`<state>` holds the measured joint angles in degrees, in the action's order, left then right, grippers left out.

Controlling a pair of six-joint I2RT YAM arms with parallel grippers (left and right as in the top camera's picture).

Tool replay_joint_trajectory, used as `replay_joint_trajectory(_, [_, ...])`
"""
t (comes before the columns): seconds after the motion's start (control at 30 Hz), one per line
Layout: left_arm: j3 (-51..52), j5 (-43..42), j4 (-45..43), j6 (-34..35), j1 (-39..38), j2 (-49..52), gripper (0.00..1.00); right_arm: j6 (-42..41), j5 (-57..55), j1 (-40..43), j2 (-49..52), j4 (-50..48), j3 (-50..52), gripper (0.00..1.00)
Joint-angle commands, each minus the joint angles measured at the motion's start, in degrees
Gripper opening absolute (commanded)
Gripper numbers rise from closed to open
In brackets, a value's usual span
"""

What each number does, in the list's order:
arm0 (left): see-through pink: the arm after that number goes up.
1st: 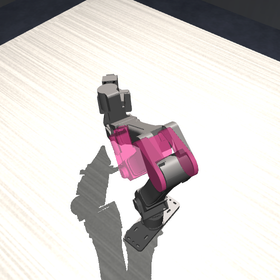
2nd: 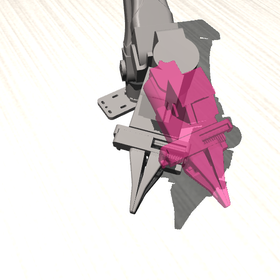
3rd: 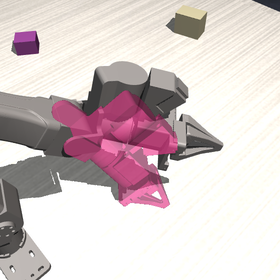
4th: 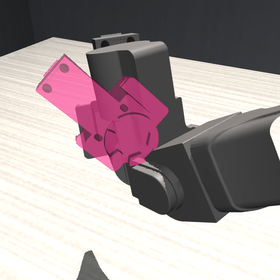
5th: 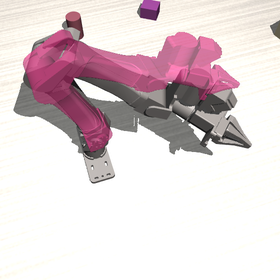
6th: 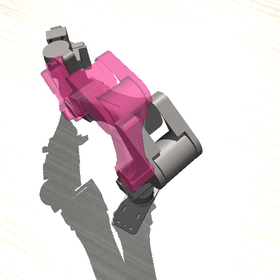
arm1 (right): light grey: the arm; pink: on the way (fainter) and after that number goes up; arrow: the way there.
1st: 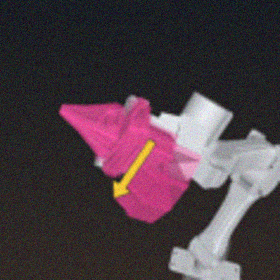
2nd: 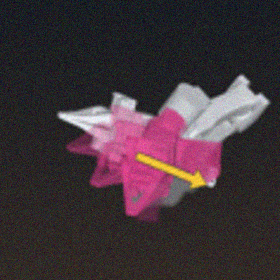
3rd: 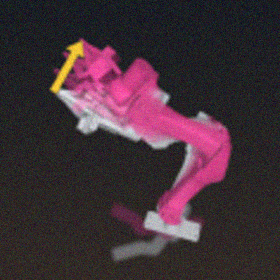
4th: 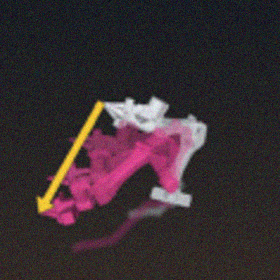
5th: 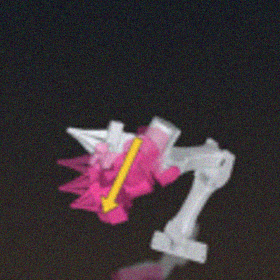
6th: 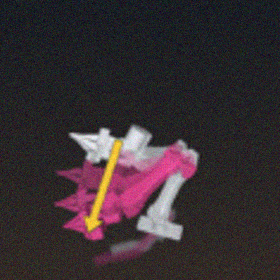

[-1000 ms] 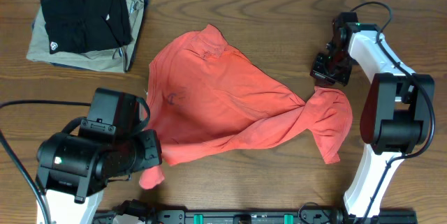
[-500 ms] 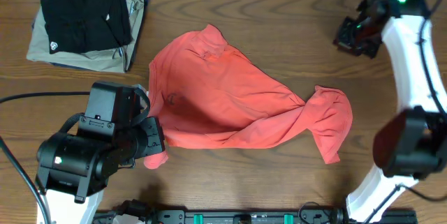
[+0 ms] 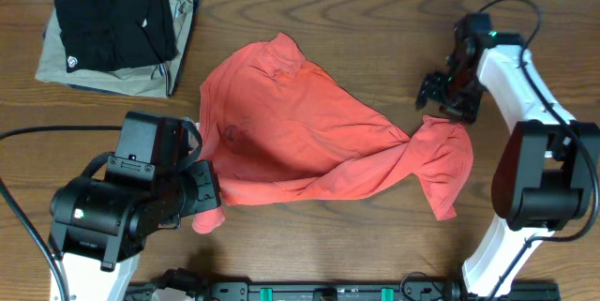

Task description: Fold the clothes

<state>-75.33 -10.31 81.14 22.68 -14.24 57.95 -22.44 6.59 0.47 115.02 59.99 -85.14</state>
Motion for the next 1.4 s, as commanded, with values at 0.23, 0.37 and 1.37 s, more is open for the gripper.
replay_joint_trajectory(0.23, [-0.26, 0.31, 0.42, -0.63, 0.35, 0.02, 0.07, -5.77, -0.57, -0.72, 0.42, -4.61, 4.79, 0.65])
replay_joint_trajectory(0.37, [-0.26, 0.31, 0.42, -1.29, 0.35, 0.02, 0.06, -6.27, -0.57, -0.87, 0.42, -6.99, 7.17, 0.66])
replay_joint_trajectory(1.37, [-0.39, 0.31, -3.82, -1.66, 0.35, 0.02, 0.06, -4.17, -0.33, 2.29, -2.82, 1.73, -11.93, 0.01])
